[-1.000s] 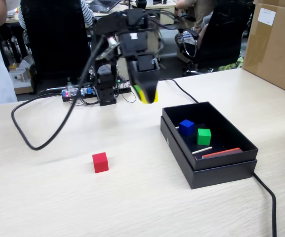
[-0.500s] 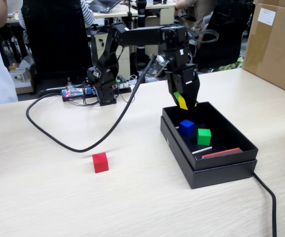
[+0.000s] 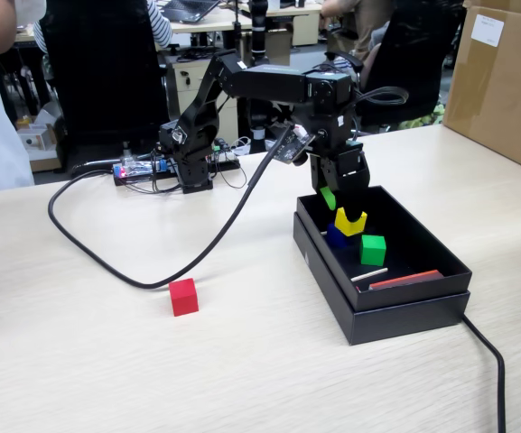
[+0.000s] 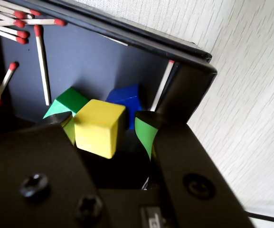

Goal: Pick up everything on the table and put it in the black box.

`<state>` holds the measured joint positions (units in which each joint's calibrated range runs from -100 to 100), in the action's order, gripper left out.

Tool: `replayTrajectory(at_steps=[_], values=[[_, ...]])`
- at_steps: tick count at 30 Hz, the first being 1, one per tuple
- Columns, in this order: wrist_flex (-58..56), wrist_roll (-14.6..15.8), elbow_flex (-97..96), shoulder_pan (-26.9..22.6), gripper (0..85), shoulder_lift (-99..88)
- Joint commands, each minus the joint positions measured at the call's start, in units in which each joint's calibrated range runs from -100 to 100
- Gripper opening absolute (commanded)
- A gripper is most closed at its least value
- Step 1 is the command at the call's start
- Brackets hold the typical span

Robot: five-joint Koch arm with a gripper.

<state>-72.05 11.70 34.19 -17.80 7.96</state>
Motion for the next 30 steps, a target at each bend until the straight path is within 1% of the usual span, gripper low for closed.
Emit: replayTrajectory(at_steps=[1,7,8,9,10,12,15,16,20,21,22,25,30], values=[[-0.4,-0.1,1.1,-0.2,28.1,-3.5],[-0.3,-0.5,1.3,1.0,28.1,-15.8],[-0.4,-0.8,1.4,1.7,29.9,-19.0],[-0.4,-1.2,1.0,2.3,34.7,-21.9],[-0.5,-1.7,0.9,2.8,36.7,-23.5],[-0.7,-2.4,0.7,4.0,38.6,-26.5],[-0.7,-4.7,0.6,7.4,39.0,-30.7],[-0.7,-5.7,0.5,9.0,40.4,-31.4],[-0.7,-8.7,-0.5,13.4,41.8,-31.4],[-0.7,-10.1,-1.8,15.5,44.7,-30.9],[-0.7,-10.8,-2.6,16.6,46.3,-29.9],[-0.7,-12.1,-3.9,19.3,48.1,-26.4],[-0.6,-13.0,-4.8,22.7,49.6,-16.7]])
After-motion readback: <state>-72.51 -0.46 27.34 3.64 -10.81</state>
